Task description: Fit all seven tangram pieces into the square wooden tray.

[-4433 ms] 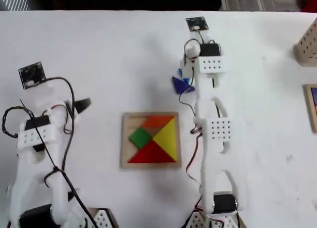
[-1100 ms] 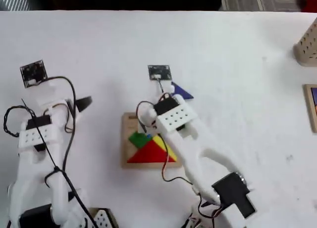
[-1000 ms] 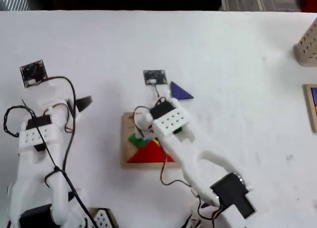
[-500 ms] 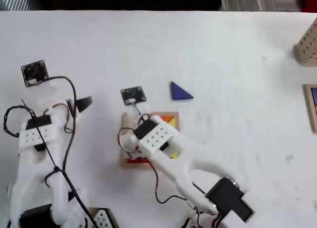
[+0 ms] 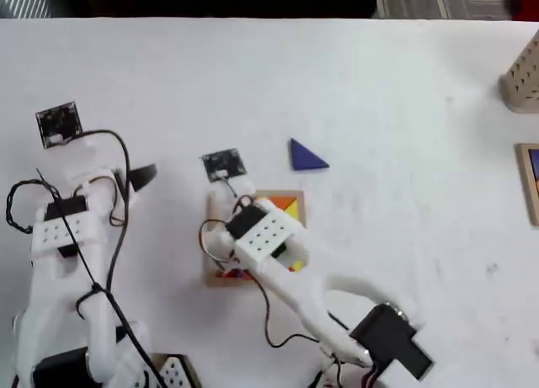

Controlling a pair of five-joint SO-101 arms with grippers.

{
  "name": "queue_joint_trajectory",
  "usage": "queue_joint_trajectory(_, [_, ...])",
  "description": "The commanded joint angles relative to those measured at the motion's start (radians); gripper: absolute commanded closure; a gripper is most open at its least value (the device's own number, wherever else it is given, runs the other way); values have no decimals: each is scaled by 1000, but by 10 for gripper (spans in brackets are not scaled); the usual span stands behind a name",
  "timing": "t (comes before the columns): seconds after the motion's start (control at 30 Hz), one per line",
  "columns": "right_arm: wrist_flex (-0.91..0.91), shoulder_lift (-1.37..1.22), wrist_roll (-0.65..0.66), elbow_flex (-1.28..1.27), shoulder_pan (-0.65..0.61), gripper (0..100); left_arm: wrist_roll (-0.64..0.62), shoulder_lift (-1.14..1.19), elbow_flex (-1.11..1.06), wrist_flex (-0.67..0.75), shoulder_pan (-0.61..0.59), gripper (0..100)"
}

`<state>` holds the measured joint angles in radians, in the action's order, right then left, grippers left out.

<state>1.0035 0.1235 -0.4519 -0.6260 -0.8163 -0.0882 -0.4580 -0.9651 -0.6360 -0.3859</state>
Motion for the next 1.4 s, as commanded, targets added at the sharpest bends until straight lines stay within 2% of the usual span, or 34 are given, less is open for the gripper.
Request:
queue_joint_trajectory(0.0, [77,105,138,28,33,727,9,-36,20,20,12,622])
queue_joint_trajectory(0.1, [173,209,413,48,30,813,9,-36,20,20,12,622])
queue_joint_trajectory(0.2, [216,302,601,43,42,954,9,-36,20,20,12,622])
queue_joint_trajectory(0.23, [223,318,635,28,51,991,9,-36,20,20,12,622])
queue_joint_trajectory(0.33, [202,335,674,-44,81,950,9,-36,20,20,12,622])
queue_joint_trajectory(0.5, [44,291,778,-169,90,980,8,-36,20,20,12,623])
queue_joint_trajectory(0.63, [-44,243,758,-222,79,981,8,-36,20,20,10,623])
queue_joint_trajectory(0.97, [-91,99,750,-224,-58,981,6,-36,20,20,10,623])
queue_joint_trajectory(1.1, [-127,96,683,-212,-65,981,6,-36,20,20,10,623])
queue_joint_trajectory(1.37, [-128,99,663,-187,-71,981,8,-36,20,20,10,623])
